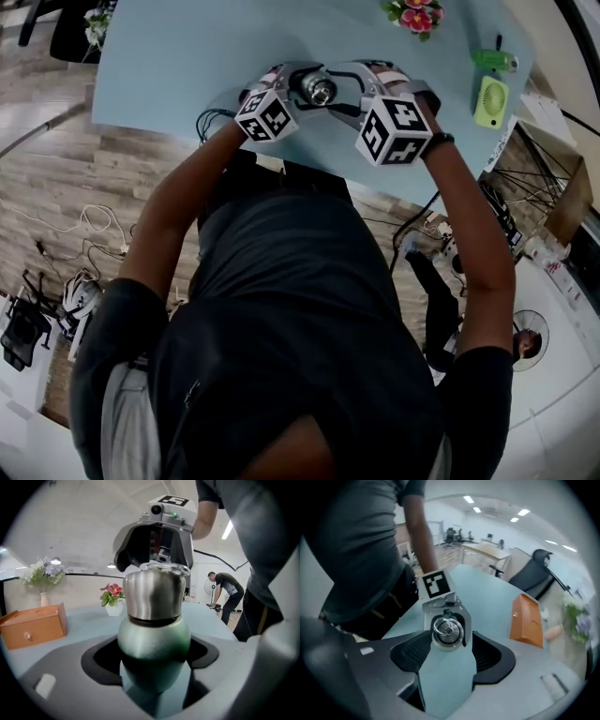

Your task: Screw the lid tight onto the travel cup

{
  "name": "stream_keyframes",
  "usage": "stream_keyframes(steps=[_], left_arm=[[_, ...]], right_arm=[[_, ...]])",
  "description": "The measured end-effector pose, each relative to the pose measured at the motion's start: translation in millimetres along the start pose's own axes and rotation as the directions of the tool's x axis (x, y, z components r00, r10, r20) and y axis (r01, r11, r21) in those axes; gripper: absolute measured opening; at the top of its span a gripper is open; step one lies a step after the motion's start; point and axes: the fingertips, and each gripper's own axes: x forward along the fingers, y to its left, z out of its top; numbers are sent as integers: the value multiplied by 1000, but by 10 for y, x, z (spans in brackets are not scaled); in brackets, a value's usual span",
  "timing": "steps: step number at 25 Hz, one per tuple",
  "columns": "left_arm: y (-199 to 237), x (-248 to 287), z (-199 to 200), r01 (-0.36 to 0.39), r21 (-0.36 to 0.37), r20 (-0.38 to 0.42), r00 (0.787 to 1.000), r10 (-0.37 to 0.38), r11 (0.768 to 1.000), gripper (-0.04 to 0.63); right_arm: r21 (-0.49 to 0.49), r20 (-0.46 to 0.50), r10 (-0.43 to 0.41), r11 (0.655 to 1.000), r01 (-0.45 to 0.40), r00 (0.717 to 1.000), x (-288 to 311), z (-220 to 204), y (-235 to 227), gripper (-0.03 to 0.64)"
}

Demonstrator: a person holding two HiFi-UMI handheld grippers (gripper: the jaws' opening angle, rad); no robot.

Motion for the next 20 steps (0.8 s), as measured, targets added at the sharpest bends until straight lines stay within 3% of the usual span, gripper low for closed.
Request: stream_keyframes(steps=[2, 4, 7, 10, 14, 17, 18, 19, 20], left_arm=[[-6, -2, -3, 0, 0, -1, 1000, 0, 1000, 430], [-5, 2, -8, 0, 0, -1, 1000, 0, 1000, 430], [-1, 4, -6, 1, -1, -1, 1000, -1, 1000, 430], [4, 3, -3, 3, -2, 2, 1000, -3, 1000, 430], [5, -3, -8, 3, -2, 3, 1000, -3, 1000, 430], [-1, -5, -11, 1, 2, 1, 1000, -1, 1000, 430], [-2, -8, -15, 0, 3, 0, 1000, 0, 1000, 430], [-3, -12, -19, -2, 4, -1, 1000, 2, 1000, 430], [-6, -17, -21, -3, 4, -1, 1000, 3, 1000, 430]], right_arm=[[-155, -80, 70, 985, -82, 994, 52, -65, 44, 256], [-241, -117, 115, 960, -140, 986, 115, -73, 79, 256], [-311, -127, 131, 936, -165, 983, 191, -39, 74, 253], [-306, -111, 141, 937, -169, 984, 217, -39, 54, 232], [-124, -38, 103, 986, -107, 994, 221, -39, 38, 229], [117, 29, -21, 993, 17, 999, 230, -38, 27, 229], [228, 52, -85, 971, 70, 995, 232, -37, 19, 229], [350, 71, -160, 928, 125, 985, 230, -37, 7, 229], [475, 77, -245, 861, 180, 967, 222, -36, -8, 229]])
